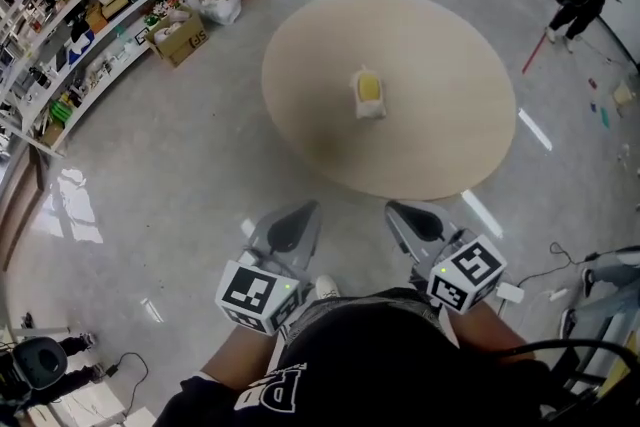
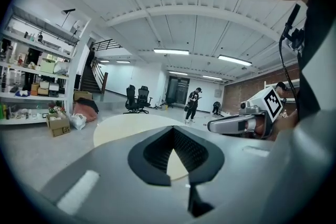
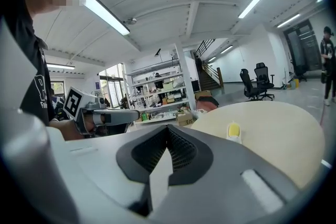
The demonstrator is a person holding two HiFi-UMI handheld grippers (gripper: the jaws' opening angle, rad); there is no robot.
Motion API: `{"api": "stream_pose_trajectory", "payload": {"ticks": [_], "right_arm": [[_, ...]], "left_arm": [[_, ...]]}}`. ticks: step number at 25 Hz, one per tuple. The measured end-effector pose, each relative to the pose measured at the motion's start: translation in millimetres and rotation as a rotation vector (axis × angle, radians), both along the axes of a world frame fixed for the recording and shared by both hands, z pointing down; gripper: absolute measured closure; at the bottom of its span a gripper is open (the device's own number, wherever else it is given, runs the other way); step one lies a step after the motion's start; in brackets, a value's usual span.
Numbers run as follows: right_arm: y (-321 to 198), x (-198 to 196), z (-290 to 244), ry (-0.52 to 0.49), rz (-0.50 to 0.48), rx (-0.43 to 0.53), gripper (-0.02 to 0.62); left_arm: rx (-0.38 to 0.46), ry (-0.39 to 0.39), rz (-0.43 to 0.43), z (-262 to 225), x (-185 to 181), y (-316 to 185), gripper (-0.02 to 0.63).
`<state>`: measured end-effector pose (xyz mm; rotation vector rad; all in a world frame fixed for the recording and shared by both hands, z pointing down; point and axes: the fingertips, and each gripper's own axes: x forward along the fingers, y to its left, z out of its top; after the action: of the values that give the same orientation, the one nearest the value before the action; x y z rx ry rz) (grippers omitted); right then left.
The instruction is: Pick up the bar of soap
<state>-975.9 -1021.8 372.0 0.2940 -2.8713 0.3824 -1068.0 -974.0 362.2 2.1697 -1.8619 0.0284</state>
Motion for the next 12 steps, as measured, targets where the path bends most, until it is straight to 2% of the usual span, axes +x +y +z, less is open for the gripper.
{"api": "stream_pose_trajectory", "payload": {"ticks": [5, 12], "right_arm": [[-4.2, -23.8, -2.1, 0.018, 0.024, 0.017, 0.588], [-46.7, -19.0, 3.4, 0.023, 0.063, 0.012, 0.588]], "left_arm": [[-0.001, 0.016, 0.024, 3.6, -31.4, -10.9, 0.598], [-0.012, 0.015, 0.055, 9.0, -29.5, -55.3, 0.598]]}}
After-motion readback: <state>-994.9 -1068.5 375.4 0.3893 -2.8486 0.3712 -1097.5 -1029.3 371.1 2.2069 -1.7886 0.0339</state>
